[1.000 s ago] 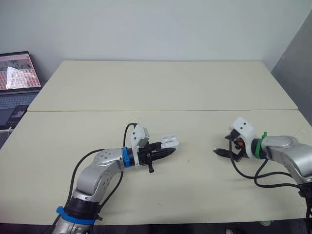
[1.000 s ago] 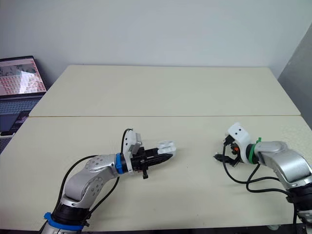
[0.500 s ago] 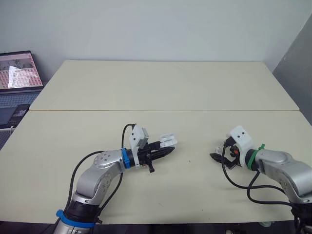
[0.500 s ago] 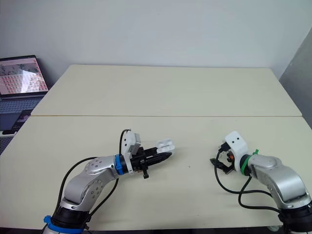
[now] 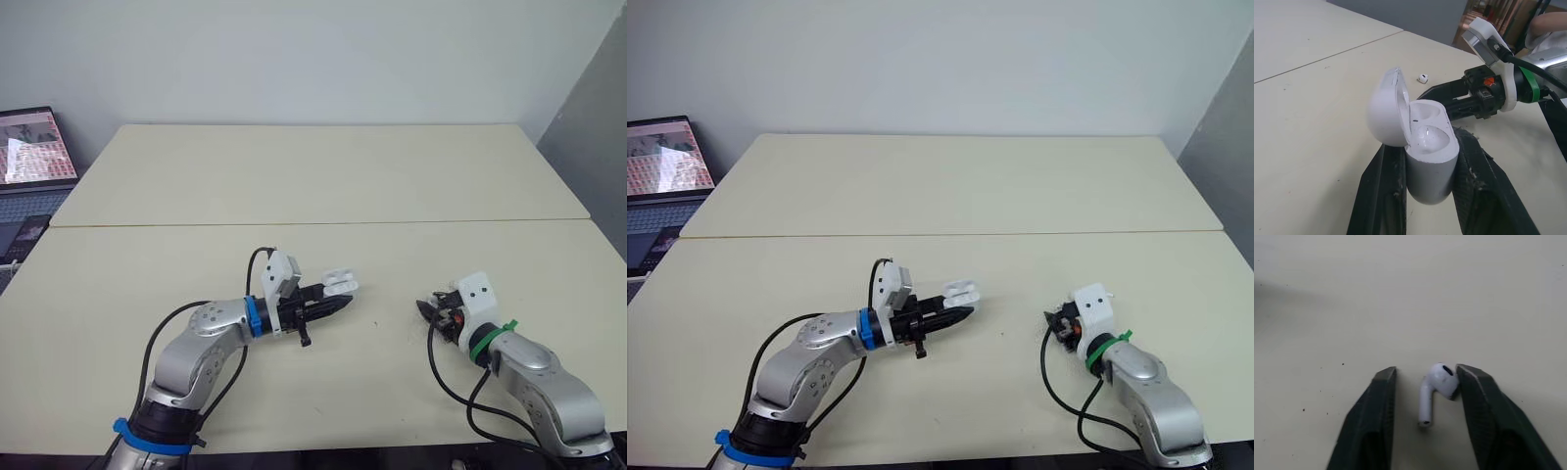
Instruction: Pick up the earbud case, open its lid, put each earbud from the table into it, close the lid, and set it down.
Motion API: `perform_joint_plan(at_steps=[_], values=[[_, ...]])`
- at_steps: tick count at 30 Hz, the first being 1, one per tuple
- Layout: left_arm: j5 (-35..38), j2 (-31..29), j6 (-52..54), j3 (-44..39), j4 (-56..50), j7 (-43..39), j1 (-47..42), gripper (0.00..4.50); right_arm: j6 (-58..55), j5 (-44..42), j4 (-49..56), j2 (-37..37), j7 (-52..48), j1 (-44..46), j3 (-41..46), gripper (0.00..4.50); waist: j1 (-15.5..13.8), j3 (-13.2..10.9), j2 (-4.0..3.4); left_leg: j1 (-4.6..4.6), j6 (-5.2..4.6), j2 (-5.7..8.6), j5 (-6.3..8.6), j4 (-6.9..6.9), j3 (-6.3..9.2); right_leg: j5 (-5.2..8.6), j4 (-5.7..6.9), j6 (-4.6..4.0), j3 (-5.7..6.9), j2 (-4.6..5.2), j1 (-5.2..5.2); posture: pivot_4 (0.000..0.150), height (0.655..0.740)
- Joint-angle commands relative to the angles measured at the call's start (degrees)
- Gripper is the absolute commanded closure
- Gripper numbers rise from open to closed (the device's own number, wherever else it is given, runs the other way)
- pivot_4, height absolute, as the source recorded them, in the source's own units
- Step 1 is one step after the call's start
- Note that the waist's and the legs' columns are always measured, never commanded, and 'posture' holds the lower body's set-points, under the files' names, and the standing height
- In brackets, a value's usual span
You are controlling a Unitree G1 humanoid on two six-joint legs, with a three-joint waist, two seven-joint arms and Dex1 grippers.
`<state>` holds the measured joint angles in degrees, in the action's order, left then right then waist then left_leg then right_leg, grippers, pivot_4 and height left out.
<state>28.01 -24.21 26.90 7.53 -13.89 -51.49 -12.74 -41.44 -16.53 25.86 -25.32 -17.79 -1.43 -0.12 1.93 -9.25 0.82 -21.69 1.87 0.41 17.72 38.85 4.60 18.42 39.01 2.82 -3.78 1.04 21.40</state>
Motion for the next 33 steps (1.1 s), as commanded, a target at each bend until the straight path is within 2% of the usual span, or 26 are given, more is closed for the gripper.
perform_joint_plan(at_steps=[1,2,3,8,10,12,13,14,16,19,25,33], values=[[0.0,-0.3,-0.8,0.0,-1.2,-0.5,-0.7,3.69,0.1,0.9,-1.7,-0.3,-0.8,-0.5,-0.3,3.69,-0.1,0.0,0.0,0.0,0.0,0.0,0.0,0.0,0.0,0.0,0.0,0.0,0.0,0.0,0.0,0.15,0.74],[0.1,-0.3,-0.7,0.0,-1.3,-0.4,-0.6,3.69,0.2,1.0,-1.6,-0.8,-1.3,-0.6,-0.3,4.02,-0.1,0.0,0.0,0.0,0.0,0.0,0.0,0.0,0.0,0.0,0.0,0.0,0.0,0.0,-0.01,0.15,0.74],[0.1,-0.2,-0.6,0.0,-1.3,-0.4,-0.6,3.69,0.2,1.0,-1.5,-1.1,-1.6,-0.7,-0.2,4.08,-0.1,0.0,0.0,0.0,0.0,0.0,0.0,0.0,0.0,0.0,0.0,0.0,0.0,0.0,-0.01,0.15,0.74],[0.0,-0.3,-0.7,0.0,-1.5,-0.3,-0.2,3.69,3.2,-1.7,-1.0,-9.0,-12.6,-0.2,0.8,4.08,-0.3,0.0,0.0,-0.04,0.0,0.07,0.0,0.01,-0.02,0.0,-0.04,0.0,0.02,0.05,0.0,0.15,0.74],[0.0,-0.2,-0.8,0.2,-1.7,-0.2,0.0,3.69,6.6,-4.2,-1.4,-14.2,-21.4,0.5,2.1,4.08,-0.3,0.0,0.01,-0.06,0.0,0.07,0.0,0.02,0.02,0.0,-0.06,0.0,0.03,0.05,-0.02,0.15,0.74],[-0.1,0.0,-0.9,0.5,-1.6,-0.3,-0.1,3.69,17.3,-3.9,-2.2,-25.9,-40.4,-0.3,0.6,4.08,-0.3,-0.2,-0.2,-0.06,0.0,0.05,0.0,0.02,0.02,0.0,-0.05,0.0,0.04,0.04,-0.01,0.15,0.74],[-0.2,0.0,-0.9,0.6,-1.6,-0.4,-0.2,3.69,21.2,-3.2,-3.2,-29.8,-46.6,-0.4,-0.2,4.08,-0.3,-0.3,-0.54,-0.08,-0.01,0.12,0.01,0.09,-0.06,0.0,-0.03,0.0,0.05,0.05,0.01,0.15,0.74],[-0.2,0.0,-1.1,0.7,-1.5,-0.4,-0.3,3.69,25.5,-2.9,-5.1,-32.6,-51.7,0.2,-1.1,4.08,-0.3,-0.3,-0.47,-0.06,-0.03,0.28,0.01,0.08,-0.19,0.0,-0.06,0.04,0.07,0.09,-0.01,0.15,0.74],[-0.4,0.1,-1.2,0.9,-1.5,-0.4,-0.4,3.69,31.5,-1.2,-9.4,-35.8,-57.6,2.5,-3.5,4.08,-0.3,-0.4,-0.11,0.0,-0.03,0.12,0.01,0.08,-0.12,0.0,-0.1,0.04,0.15,0.09,-0.11,0.15,0.74],[-0.5,0.3,-1.4,1.2,-1.8,-0.1,-0.3,3.69,40.5,2.2,-15.5,-38.7,-65.9,6.1,-7.1,4.08,-0.1,-0.4,-0.08,0.02,-0.03,0.04,0.01,0.07,-0.05,0.0,-0.07,0.03,0.18,0.04,-0.09,0.15,0.74],[-0.4,0.2,-1.4,1.0,-3.1,0.6,0.8,3.69,50.4,8.8,-25.8,-38.1,-70.6,13.3,-11.8,4.08,-0.3,-0.4,-0.09,0.01,-0.01,0.05,0.0,0.09,-0.09,-0.01,-0.04,0.02,0.1,0.09,-0.05,0.15,0.74],[-0.5,0.5,-1.4,1.2,-3.5,1.5,1.2,3.69,49.7,9.4,-27.8,-36.5,-68.1,14.7,-11.5,4.08,-0.4,-0.4,-0.09,-0.02,0.0,0.04,-0.01,0.1,-0.02,-0.01,-0.04,0.02,0.02,0.11,-0.05,0.15,0.74]])
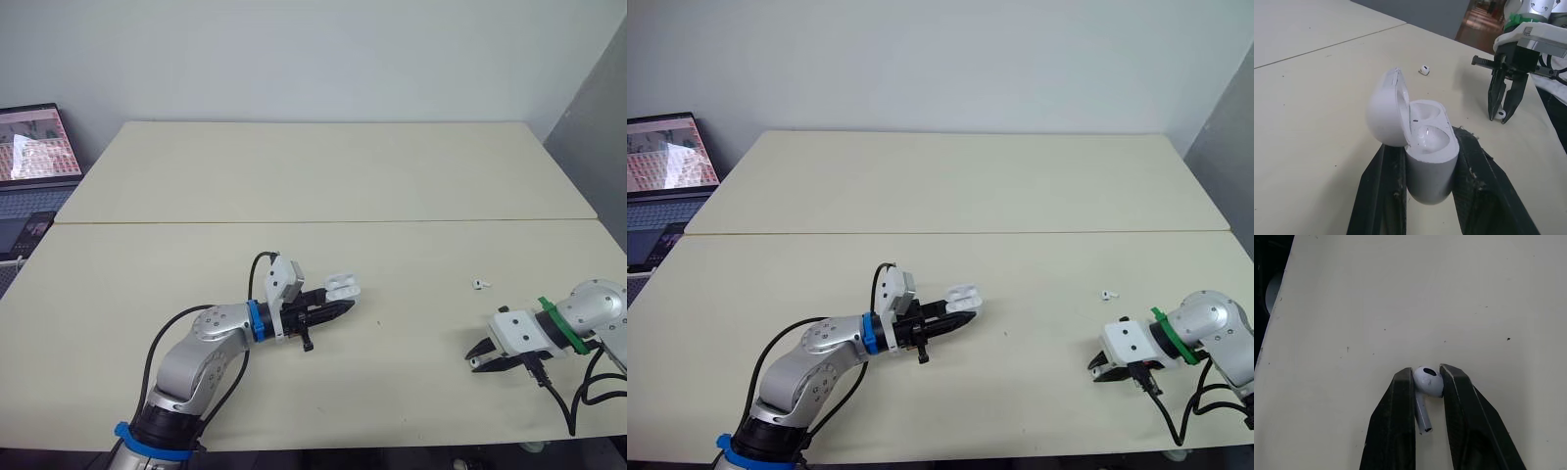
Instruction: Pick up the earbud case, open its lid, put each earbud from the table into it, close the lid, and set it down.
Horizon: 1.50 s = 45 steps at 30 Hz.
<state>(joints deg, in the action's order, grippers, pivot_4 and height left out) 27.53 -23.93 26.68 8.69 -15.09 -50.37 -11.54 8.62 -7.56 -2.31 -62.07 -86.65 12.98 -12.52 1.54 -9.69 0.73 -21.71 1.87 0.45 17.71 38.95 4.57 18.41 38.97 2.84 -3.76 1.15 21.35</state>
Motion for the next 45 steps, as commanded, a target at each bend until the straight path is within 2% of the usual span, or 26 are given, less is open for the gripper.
perform_joint_plan(at_steps=[1,3,8,13,17,21,24,35,45], values=[[-0.1,0.3,-1.2,0.1,-2.3,0.4,0.0,3.69,-1.4,0.8,0.7,0.3,1.8,0.1,1.2,4.08,0.0,0.0,0.0,0.0,0.0,0.0,0.0,0.0,0.0,0.0,0.0,0.0,0.0,0.0,0.0,0.15,0.74],[-0.1,0.3,-1.2,0.2,-2.2,0.3,0.0,3.69,-3.3,0.7,1.7,0.1,2.6,-0.3,1.5,4.08,0.0,0.0,0.0,0.01,0.0,-0.01,0.0,0.0,0.01,0.0,0.01,0.0,0.01,0.0,0.0,0.15,0.74],[-0.1,0.0,-1.2,0.4,-1.3,-0.6,-0.7,3.69,-7.1,4.3,5.4,-2.2,7.1,-3.4,3.0,2.48,0.0,0.0,0.0,0.01,0.0,0.0,0.0,0.01,0.0,0.0,0.01,0.0,0.01,0.0,-0.01,0.15,0.74],[-0.2,0.0,-1.2,0.5,-0.5,-1.2,-1.4,3.69,-15.8,5.8,13.3,-5.3,9.5,-7.5,4.2,2.48,-0.2,0.0,0.0,-0.01,0.0,0.01,0.0,0.02,0.01,0.0,0.0,0.0,0.01,0.02,-0.03,0.15,0.74],[-0.3,-0.1,-1.2,0.6,-0.4,-1.4,-1.3,3.69,-33.7,11.6,22.0,-8.8,12.7,-5.9,2.9,2.48,-0.4,0.0,-0.01,-0.02,0.0,0.03,0.0,0.02,0.03,0.0,0.0,0.0,0.02,0.02,-0.01,0.15,0.74],[-0.4,0.0,-1.0,0.7,-0.6,-1.3,-1.1,3.69,-55.1,7.8,33.9,-8.9,12.0,-2.5,1.1,2.48,-0.4,0.1,-0.05,-0.06,0.01,0.04,0.0,0.03,0.03,0.0,0.0,0.0,0.01,0.04,0.04,0.15,0.74],[-0.4,0.0,-0.9,0.6,-0.7,-1.4,-1.0,3.69,-62.3,5.8,38.1,-8.6,12.2,-1.4,-0.3,2.48,-0.5,0.1,-0.06,-0.1,0.0,0.0,0.0,0.0,0.11,0.0,0.0,-0.01,0.1,0.01,0.08,0.15,0.74],[-0.7,0.0,-1.0,0.8,-0.3,-1.8,-1.2,3.69,-54.8,9.4,37.1,-11.3,16.4,-1.4,-3.8,2.48,-0.5,0.1,-0.05,-0.1,0.0,0.03,0.0,0.01,0.04,0.0,-0.01,0.0,0.08,0.04,0.07,0.15,0.74],[-0.8,0.0,-1.0,0.6,-0.4,-1.9,-1.1,3.69,-54.2,9.3,37.5,-12.0,15.6,-0.5,-5.9,2.48,-0.6,0.1,-0.06,-0.11,0.0,0.03,0.0,0.01,0.04,0.0,-0.01,0.0,0.07,0.04,0.08,0.15,0.74]])
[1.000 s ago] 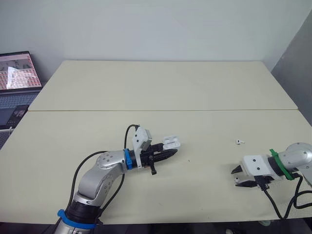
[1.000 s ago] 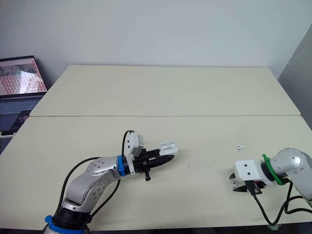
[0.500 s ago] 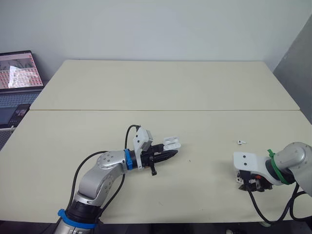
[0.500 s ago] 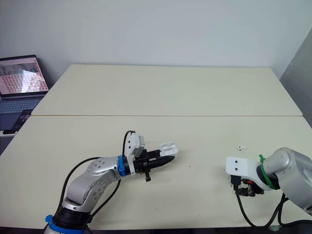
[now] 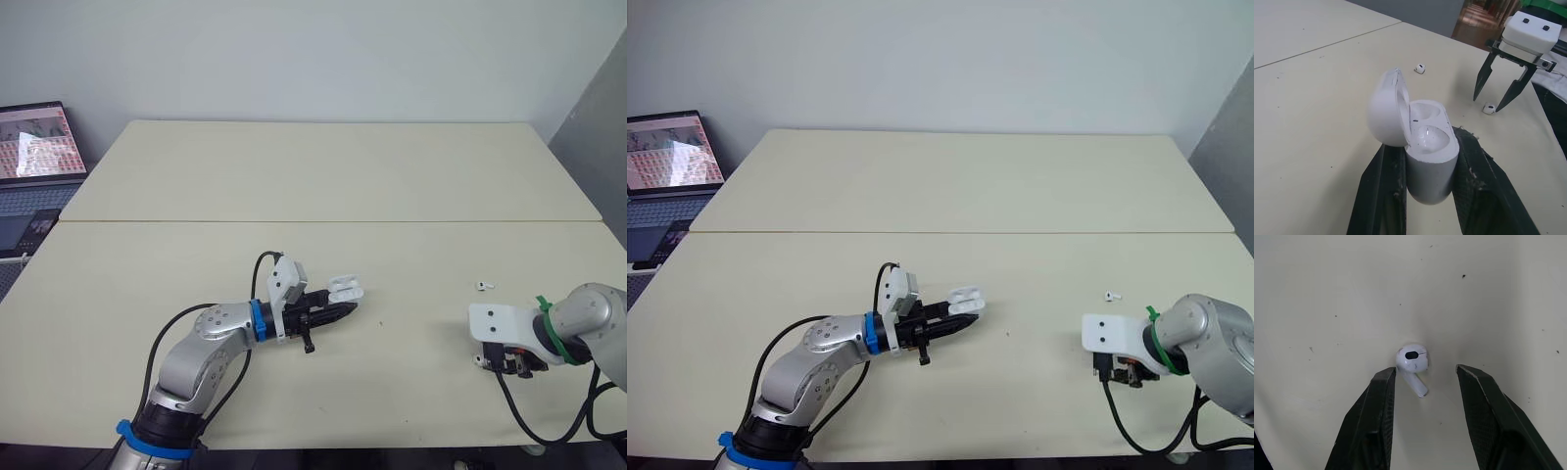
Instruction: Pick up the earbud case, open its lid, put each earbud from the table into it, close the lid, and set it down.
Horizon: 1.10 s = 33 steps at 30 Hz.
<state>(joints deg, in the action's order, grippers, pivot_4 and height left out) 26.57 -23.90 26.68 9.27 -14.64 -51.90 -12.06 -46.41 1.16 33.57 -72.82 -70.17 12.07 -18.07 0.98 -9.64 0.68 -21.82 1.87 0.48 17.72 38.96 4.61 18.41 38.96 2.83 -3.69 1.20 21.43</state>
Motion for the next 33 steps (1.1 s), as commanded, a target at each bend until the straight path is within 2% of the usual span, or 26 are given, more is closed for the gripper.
perform_joint_plan(at_steps=[1,24,27,31,33], values=[[0.2,0.0,-1.0,0.0,-0.9,-0.3,-0.6,3.69,1.0,0.7,1.7,-1.3,-0.9,0.5,-0.6,2.48,0.0,0.0,0.0,0.0,0.0,0.0,0.0,0.0,0.0,0.0,0.0,0.0,0.0,0.0,0.0,0.15,0.74],[0.6,0.3,-1.2,-0.3,-0.3,-0.5,-1.3,3.69,2.1,3.5,2.8,0.4,-2.7,5.2,-5.7,2.48,0.0,0.0,0.0,0.0,0.0,0.0,0.0,0.0,0.01,0.0,0.01,0.0,0.01,0.0,0.01,0.15,0.74],[0.5,0.4,-1.3,-0.3,-0.2,-0.5,-1.4,3.69,2.1,4.1,2.5,0.4,-2.5,5.4,-5.8,3.11,0.0,0.0,0.0,0.0,0.0,0.0,0.0,0.0,0.01,0.0,0.01,0.0,0.02,0.0,0.01,0.15,0.74],[0.4,0.5,-1.4,-0.2,0.0,-0.5,-1.5,3.69,2.5,4.9,2.3,-0.1,-2.7,4.9,-5.5,4.49,0.0,0.0,0.0,0.0,0.0,0.0,0.0,0.0,0.02,0.0,0.01,0.0,0.02,0.0,0.01,0.15,0.74],[0.3,0.6,-1.5,0.0,0.2,-0.5,-1.6,3.69,2.2,4.9,2.4,-0.2,-2.8,4.7,-5.1,4.49,0.0,0.0,0.0,0.0,0.0,0.0,0.0,0.0,0.01,0.0,0.01,0.0,0.01,0.0,0.01,0.15,0.74]])
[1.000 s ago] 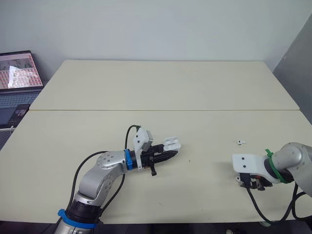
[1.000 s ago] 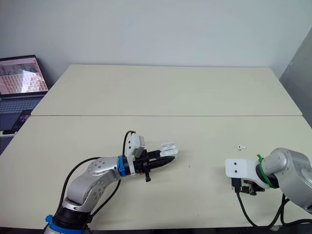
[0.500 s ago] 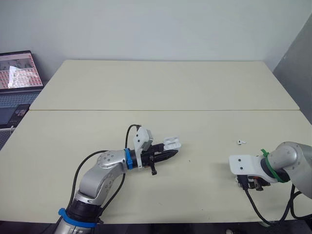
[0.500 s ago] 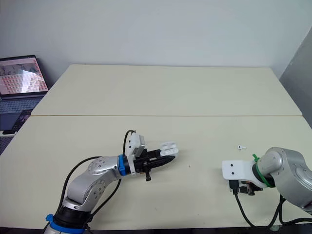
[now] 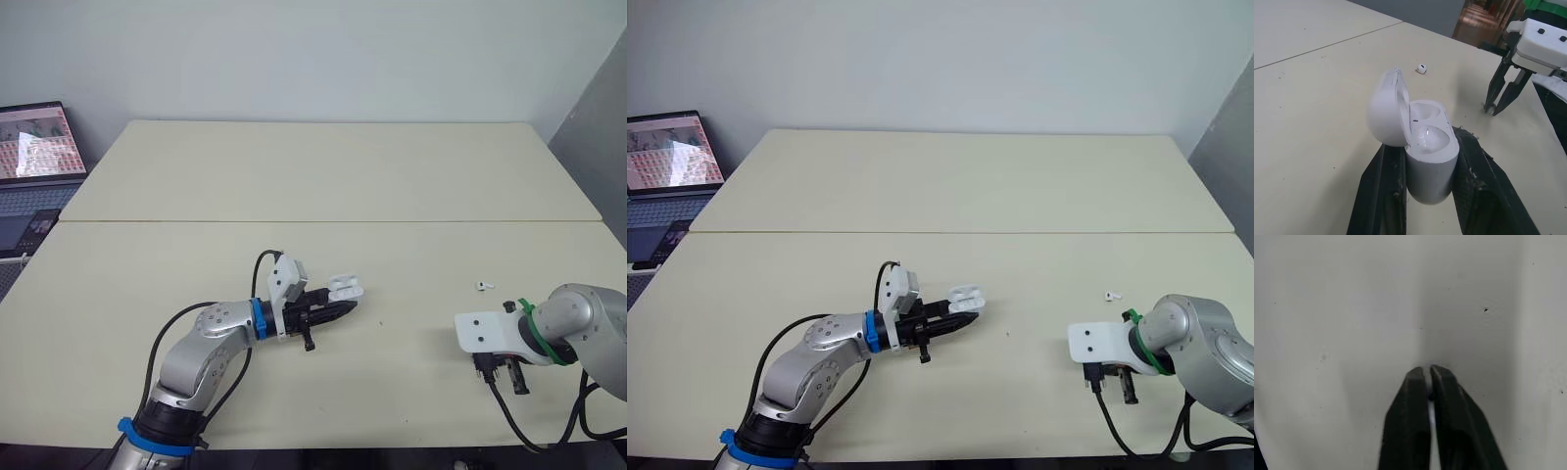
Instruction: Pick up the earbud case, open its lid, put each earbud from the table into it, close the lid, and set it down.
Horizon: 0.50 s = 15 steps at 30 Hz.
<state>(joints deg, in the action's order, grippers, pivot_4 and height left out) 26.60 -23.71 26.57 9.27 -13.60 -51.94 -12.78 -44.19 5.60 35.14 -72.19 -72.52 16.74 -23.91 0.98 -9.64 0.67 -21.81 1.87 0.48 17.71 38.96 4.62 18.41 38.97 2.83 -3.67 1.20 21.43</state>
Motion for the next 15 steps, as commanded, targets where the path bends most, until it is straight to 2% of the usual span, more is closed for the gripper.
perform_joint_plan(at_steps=[1,11,14,15], values=[[0.2,0.5,-1.5,0.1,-0.8,-0.4,-1.0,3.69,-0.2,0.4,1.0,-0.9,-0.5,0.0,0.8,4.49,0.0,0.0,0.0,0.0,0.0,0.0,0.0,0.0,0.0,0.0,0.0,0.0,0.0,0.0,0.0,0.15,0.74],[0.1,0.6,-1.9,0.3,-0.1,-0.8,-1.4,3.69,0.0,-1.6,1.9,-0.7,-1.1,0.0,2.4,4.49,0.0,0.0,0.0,0.0,0.0,0.0,0.0,0.0,0.0,0.0,0.0,0.0,0.01,0.0,0.0,0.15,0.74],[0.0,0.6,-1.9,0.5,-0.2,-0.8,-1.3,3.69,0.2,-2.9,2.3,-1.9,-2.1,-0.6,3.9,3.97,0.0,0.0,0.0,0.0,0.0,0.0,0.0,0.0,0.0,0.0,0.0,0.0,0.01,0.0,0.0,0.15,0.74],[-0.1,0.6,-2.0,0.5,-0.2,-0.8,-1.3,3.69,0.2,-3.0,2.2,-2.2,-2.1,-0.7,4.2,3.65,0.0,0.0,0.0,0.0,0.0,0.0,0.0,0.0,0.0,0.0,0.0,0.0,0.01,0.0,0.0,0.15,0.74]])
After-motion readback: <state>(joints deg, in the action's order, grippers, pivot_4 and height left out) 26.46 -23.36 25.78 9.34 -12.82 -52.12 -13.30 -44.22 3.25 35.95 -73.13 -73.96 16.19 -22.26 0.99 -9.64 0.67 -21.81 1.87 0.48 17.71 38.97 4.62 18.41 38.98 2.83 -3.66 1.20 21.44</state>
